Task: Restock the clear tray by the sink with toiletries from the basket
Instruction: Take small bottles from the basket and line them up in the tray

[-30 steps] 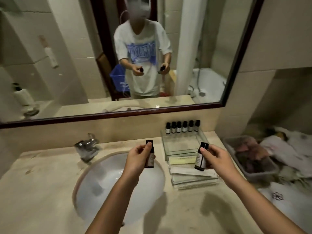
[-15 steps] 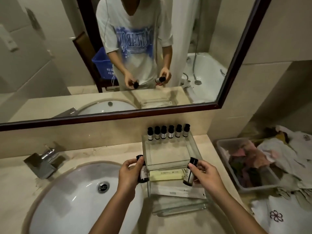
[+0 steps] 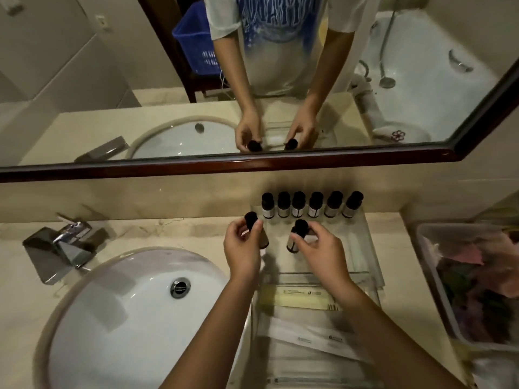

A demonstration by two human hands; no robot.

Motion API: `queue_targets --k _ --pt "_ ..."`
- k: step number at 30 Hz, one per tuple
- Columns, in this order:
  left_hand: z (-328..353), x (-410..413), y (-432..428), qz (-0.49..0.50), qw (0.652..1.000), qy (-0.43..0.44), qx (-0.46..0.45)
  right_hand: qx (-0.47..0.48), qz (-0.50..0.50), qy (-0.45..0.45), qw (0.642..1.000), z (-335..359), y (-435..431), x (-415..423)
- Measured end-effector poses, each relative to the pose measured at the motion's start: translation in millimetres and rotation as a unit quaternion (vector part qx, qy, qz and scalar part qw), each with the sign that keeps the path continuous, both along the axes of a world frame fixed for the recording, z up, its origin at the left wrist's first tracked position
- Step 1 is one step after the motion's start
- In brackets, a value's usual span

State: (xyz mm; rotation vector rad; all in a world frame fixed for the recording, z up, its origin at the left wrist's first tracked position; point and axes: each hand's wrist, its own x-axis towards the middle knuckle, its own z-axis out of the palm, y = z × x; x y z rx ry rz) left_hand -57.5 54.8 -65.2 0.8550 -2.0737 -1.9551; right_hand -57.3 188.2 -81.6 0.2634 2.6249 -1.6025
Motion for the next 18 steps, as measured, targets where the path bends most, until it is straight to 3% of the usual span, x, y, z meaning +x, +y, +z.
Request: queue_targets --k 7,13,18 --pt "-30 -15 10 -0.083 0.988 0.028 -0.125 0.086 0.015 0.034 0.996 -15 -15 -31" --pt "-40 -23 13 -0.107 0.984 0.03 -0.143 0.127 0.029 0.054 0.99 -23 -25 -38" --pt "-44 -25 13 -0.104 0.986 0.031 -0.128 0.077 -0.01 0.012 0.997 -23 -30 -36"
